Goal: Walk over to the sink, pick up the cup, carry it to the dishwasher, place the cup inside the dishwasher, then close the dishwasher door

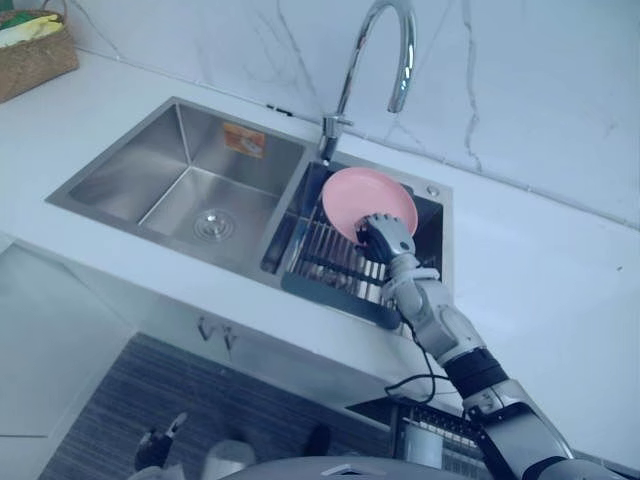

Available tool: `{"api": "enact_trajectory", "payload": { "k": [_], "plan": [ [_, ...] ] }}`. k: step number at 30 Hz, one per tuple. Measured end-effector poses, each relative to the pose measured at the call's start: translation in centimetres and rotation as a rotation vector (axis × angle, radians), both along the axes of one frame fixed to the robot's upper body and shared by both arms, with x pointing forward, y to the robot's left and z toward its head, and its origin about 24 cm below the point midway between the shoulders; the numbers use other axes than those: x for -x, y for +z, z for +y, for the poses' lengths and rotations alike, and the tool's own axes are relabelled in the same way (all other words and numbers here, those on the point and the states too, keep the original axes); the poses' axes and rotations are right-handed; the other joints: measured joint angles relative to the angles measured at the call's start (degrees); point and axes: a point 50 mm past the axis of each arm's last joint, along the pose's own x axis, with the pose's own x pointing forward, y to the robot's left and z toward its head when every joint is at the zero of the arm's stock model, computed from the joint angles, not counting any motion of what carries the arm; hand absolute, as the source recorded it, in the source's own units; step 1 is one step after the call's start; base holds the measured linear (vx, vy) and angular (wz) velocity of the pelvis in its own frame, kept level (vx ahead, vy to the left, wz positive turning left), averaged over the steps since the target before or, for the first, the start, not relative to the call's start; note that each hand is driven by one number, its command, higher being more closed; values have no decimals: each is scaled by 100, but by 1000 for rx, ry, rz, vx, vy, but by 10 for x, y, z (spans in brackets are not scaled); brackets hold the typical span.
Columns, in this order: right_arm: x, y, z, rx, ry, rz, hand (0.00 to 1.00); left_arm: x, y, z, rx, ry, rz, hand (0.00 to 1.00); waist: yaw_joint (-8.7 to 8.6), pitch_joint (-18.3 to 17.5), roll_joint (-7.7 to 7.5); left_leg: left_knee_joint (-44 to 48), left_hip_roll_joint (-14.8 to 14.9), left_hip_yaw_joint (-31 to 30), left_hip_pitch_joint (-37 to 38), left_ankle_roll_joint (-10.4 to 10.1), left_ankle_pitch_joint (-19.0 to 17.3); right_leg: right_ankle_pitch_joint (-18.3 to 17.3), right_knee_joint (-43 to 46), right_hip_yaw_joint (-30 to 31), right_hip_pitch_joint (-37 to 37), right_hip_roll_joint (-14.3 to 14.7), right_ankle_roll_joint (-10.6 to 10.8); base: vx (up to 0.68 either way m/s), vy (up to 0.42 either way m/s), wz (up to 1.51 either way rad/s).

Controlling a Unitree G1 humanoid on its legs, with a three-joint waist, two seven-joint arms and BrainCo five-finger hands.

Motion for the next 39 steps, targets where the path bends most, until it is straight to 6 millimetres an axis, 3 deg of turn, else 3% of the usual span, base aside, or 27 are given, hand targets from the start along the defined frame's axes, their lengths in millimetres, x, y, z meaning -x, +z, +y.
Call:
{"api": "enact_trajectory", "payload": {
  "k": [16,23,25,27,29,32,34,35,36,39],
  "plan": [
    [17,23,5,-70,100,-80,100,6,0,1,-9,8,7,0,-160,45,100,77,10,113,10,-3,-64,9,0,103,-3,22,-3,-1,15,-3],
    [39,45,-22,-45,75,-165,100,7,0,0,-31,-53,19,0,-247,24,137,331,14,190,35,31,-187,6,40,179,67,48,-8,3,20,-4],
    [40,49,-23,-36,82,-184,100,12,-1,-2,-33,-66,31,0,-230,25,274,1105,113,433,-141,41,-636,14,44,453,122,171,-28,-28,45,-65],
    [42,52,-25,-6,111,-196,100,19,-4,-11,-10,-59,43,0,-288,33,612,2043,291,624,-419,110,-1100,-27,295,873,38,349,-75,-100,82,-95],
    [42,54,-29,14,109,-202,100,13,-4,-15,2,-82,31,0,-384,-3,725,2007,236,625,-434,122,-1161,-82,609,1089,-278,318,-52,-124,92,-75],
    [41,57,-36,19,75,-212,100,-4,-2,-14,4,-121,-9,0,-563,37,741,2003,108,843,-459,219,-1188,-100,1041,1384,-713,207,-8,-122,99,-55],
    [41,59,-41,14,55,-225,100,-8,0,-12,6,-117,-26,0,-618,45,741,2165,82,998,-523,262,-1256,-231,1113,1314,-820,133,-61,-164,115,-50],
    [41,61,-43,13,47,-232,100,-9,1,-10,2,-117,-24,0,-615,92,662,2153,72,1145,-509,288,-1251,-400,1204,1062,-878,48,-281,-122,124,-49],
    [41,61,-44,9,44,-238,100,-8,1,-8,-2,-115,-20,0,-615,80,758,2088,178,1262,-534,362,-1191,-631,1287,790,-861,-4,-398,-170,107,-68],
    [46,67,-37,10,84,-280,100,3,2,0,-14,-58,4,0,-530,50,726,1838,279,1828,-543,401,-1086,-1389,3096,-205,-1199,-564,-598,-110,55,-78]
  ]
}}
